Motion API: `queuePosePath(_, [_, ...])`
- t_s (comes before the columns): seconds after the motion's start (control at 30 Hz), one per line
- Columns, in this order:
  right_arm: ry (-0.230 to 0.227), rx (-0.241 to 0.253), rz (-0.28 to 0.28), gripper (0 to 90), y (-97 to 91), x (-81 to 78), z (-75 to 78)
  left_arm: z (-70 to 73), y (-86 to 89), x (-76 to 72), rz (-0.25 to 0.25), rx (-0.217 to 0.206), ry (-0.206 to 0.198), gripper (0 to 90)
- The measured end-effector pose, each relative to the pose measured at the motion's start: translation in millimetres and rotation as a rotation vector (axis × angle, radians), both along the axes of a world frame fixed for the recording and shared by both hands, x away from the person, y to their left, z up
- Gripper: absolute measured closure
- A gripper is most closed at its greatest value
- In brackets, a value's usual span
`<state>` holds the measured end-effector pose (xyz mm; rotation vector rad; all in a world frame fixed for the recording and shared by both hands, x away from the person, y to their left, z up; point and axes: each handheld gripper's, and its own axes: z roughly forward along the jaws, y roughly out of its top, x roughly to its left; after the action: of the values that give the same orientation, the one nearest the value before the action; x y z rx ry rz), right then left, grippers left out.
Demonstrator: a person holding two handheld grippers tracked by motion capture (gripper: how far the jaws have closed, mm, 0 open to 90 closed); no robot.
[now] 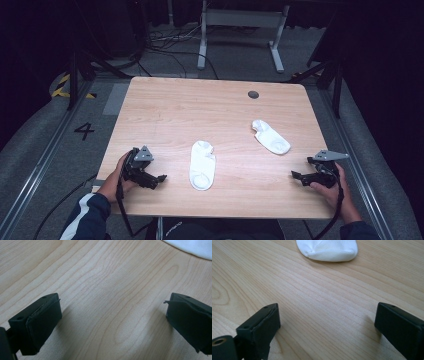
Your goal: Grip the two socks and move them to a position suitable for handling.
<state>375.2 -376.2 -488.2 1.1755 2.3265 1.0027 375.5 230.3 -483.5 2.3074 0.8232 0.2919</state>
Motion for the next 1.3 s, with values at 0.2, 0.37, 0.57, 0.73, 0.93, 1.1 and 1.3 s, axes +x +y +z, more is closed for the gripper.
queuePosePath(0.2, [0.0,0.0,0.0,6.5,0.0,0.0,0.0,0.0,0.2,-0.3,-0.001,0.0,0.0,0.3])
queuePosePath(0.37, [0.0,0.0,0.0,6.5,0.0,0.0,0.0,0.1,0.2,-0.3,-0.003,0.002,-0.001,0.4])
queuePosePath(0.57, [-0.001,-0.002,-0.001,6.5,0.2,-0.1,0.1,1.5,-1.3,-1.3,0.009,0.01,0.006,2.2])
queuePosePath(0.73, [-0.001,-0.002,-0.001,6.5,0.1,-0.1,0.1,6.2,-7.4,-3.4,-0.014,-0.002,0.0,19.1])
queuePosePath(0.93, [-0.001,-0.002,-0.001,7.6,0.2,0.4,0.2,12.5,-28.0,-9.8,-0.088,0.0,-0.023,23.8])
queuePosePath(1.1, [-0.012,0.009,0.022,18.6,-0.5,2.0,1.7,20.5,-48.3,-15.0,-0.143,-0.046,-0.039,28.4])
queuePosePath(1.3, [-0.057,0.004,0.066,32.9,4.1,1.0,12.7,23.2,-71.0,-16.2,-0.217,-0.041,-0.047,34.9])
